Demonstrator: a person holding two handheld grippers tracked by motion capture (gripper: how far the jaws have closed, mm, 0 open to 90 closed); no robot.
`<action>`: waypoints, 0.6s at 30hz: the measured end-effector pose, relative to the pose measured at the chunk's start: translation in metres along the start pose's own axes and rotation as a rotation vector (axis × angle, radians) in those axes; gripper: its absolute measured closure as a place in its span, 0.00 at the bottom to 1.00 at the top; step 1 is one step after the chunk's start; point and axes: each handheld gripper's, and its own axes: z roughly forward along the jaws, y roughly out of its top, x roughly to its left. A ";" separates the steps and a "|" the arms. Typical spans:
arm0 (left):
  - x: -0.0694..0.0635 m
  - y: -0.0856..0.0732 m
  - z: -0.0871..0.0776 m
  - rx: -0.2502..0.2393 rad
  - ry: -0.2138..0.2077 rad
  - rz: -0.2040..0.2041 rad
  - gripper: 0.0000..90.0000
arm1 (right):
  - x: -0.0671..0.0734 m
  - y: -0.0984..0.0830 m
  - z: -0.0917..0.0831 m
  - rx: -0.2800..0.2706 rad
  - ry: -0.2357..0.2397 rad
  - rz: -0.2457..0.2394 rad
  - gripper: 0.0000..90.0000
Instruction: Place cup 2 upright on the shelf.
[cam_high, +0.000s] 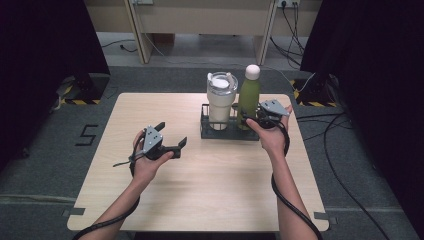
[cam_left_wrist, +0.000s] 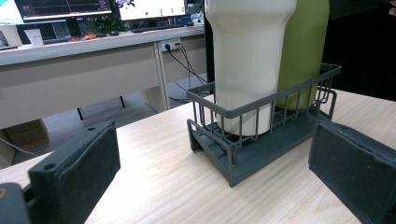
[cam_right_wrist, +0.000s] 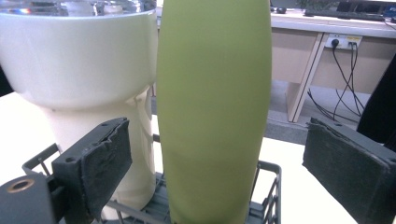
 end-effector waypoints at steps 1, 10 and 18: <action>0.000 0.000 0.000 0.000 0.001 -0.001 0.01 | -0.001 -0.001 -0.002 0.000 0.001 0.000 0.09; 0.000 0.000 -0.001 0.000 0.002 -0.001 0.01 | -0.004 -0.010 -0.017 0.010 0.003 0.007 0.10; 0.001 0.000 -0.002 0.000 0.006 -0.002 0.01 | -0.008 -0.021 -0.032 0.017 -0.002 0.016 0.11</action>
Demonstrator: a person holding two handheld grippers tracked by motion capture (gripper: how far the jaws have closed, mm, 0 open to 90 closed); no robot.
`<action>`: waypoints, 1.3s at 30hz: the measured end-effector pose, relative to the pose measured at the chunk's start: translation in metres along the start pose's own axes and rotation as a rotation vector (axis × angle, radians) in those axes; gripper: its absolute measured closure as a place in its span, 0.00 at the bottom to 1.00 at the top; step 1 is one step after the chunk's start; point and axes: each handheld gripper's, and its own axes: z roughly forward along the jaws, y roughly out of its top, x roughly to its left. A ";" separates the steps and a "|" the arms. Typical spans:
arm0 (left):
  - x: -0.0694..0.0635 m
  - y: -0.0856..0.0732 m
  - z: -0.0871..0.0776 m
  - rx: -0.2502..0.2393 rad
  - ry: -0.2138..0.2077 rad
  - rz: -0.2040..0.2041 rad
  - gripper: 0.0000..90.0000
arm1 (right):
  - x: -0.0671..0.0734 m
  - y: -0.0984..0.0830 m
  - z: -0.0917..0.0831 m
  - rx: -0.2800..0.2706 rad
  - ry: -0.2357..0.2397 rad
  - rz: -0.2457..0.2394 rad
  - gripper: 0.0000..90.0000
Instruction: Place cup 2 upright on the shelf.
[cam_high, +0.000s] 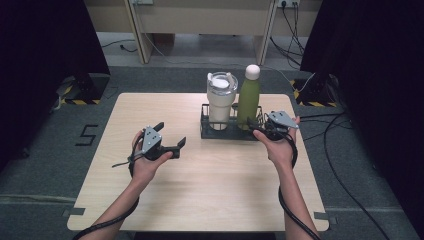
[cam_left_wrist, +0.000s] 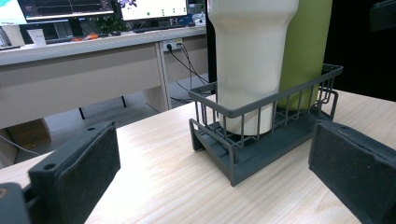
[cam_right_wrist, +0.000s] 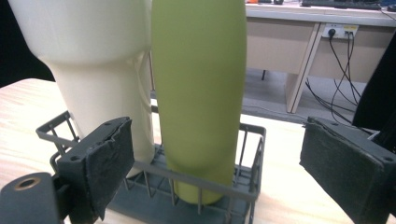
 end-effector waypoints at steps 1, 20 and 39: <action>0.000 0.000 0.000 0.001 -0.001 0.000 0.01 | -0.001 -0.002 -0.002 0.002 -0.001 0.001 0.11; -0.001 -0.001 -0.001 0.002 0.001 0.000 0.01 | -0.006 -0.029 -0.037 0.020 -0.024 0.000 0.12; -0.001 -0.002 -0.002 0.006 0.001 0.001 0.01 | -0.017 -0.064 -0.068 0.046 -0.062 0.016 0.13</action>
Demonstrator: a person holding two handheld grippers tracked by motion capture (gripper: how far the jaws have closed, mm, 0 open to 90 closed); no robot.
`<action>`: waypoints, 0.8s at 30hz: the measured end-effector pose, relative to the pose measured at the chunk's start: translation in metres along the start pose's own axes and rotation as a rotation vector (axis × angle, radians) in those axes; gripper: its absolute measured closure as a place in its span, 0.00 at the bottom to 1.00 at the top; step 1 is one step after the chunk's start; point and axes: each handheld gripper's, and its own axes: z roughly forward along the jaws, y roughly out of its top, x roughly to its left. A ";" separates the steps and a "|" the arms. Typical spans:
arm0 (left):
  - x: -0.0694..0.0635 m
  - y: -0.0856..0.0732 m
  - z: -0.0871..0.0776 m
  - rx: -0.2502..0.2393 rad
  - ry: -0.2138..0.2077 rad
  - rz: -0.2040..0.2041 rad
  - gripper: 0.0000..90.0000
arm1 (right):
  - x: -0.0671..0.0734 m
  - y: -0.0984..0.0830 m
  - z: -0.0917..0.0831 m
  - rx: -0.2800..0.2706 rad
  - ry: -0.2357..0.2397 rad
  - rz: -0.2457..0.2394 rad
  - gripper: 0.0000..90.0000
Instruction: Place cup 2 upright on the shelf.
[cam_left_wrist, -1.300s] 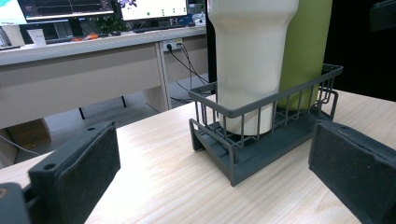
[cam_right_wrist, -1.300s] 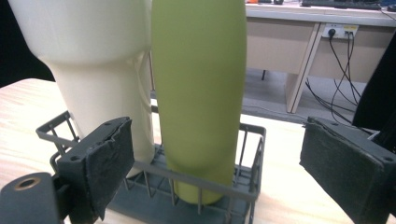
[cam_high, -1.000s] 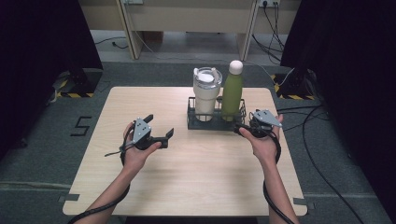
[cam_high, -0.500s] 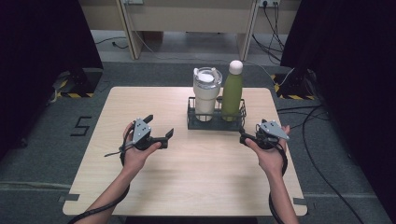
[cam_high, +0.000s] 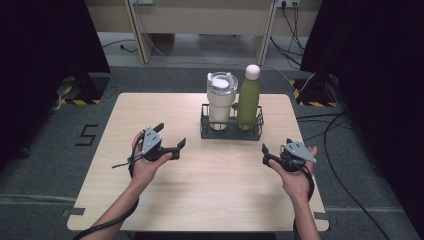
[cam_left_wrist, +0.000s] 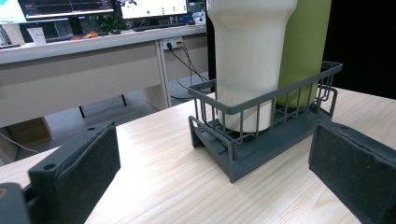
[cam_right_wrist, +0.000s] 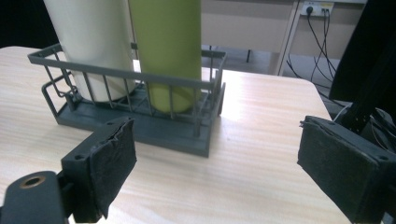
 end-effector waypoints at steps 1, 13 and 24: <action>0.000 0.000 0.000 0.001 0.000 0.001 0.01 | 0.000 -0.002 -0.001 0.002 -0.001 0.001 0.13; 0.000 -0.001 0.000 0.003 0.000 0.000 0.01 | -0.008 -0.025 -0.011 0.030 -0.023 0.014 0.13; 0.000 -0.003 0.000 0.010 -0.002 -0.006 0.01 | -0.010 -0.040 -0.015 0.046 -0.030 0.025 0.13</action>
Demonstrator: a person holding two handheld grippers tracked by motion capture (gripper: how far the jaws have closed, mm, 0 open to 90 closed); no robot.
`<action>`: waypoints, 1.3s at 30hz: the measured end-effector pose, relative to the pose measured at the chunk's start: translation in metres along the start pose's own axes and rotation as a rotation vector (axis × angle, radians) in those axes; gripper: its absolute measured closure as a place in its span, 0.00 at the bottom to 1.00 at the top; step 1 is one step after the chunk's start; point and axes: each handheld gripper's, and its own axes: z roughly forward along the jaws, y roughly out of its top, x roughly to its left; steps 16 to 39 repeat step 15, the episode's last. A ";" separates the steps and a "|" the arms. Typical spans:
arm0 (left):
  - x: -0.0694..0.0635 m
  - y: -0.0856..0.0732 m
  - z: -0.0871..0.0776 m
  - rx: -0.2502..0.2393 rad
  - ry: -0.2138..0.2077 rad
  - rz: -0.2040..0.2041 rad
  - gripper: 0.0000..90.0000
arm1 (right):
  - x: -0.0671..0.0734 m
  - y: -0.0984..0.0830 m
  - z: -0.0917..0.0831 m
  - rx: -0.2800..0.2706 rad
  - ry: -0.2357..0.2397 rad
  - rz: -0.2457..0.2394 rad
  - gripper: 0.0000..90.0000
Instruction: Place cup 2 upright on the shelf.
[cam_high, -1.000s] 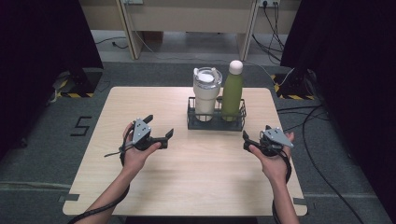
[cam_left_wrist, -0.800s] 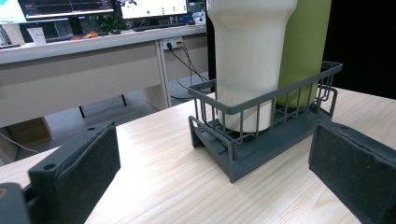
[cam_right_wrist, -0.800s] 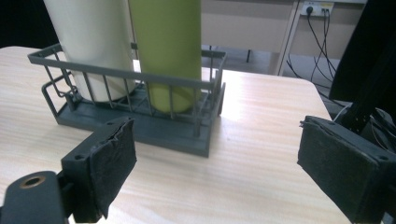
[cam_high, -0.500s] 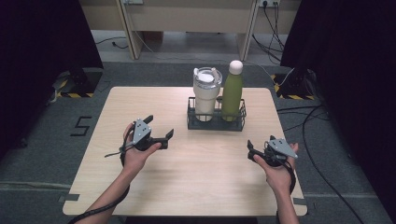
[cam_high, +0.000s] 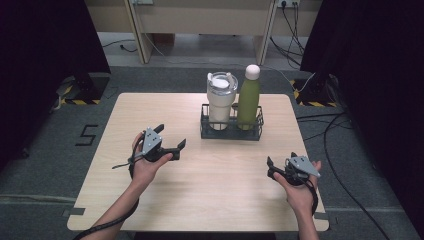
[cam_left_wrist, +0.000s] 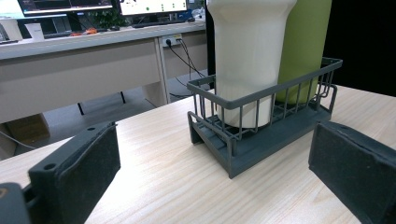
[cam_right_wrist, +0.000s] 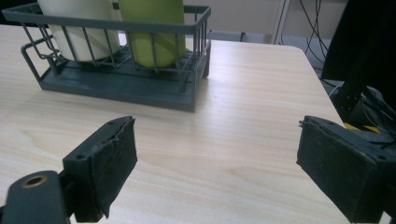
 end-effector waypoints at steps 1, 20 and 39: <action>0.000 0.000 0.000 0.000 0.000 0.000 0.01 | 0.000 -0.002 0.000 0.001 0.000 0.000 0.13; -0.002 -0.002 0.003 0.006 -0.026 -0.019 0.02 | -0.001 -0.005 -0.003 -0.003 0.016 0.003 0.14; -0.002 -0.002 0.003 0.006 -0.026 -0.019 0.02 | -0.001 -0.005 -0.003 -0.003 0.016 0.003 0.14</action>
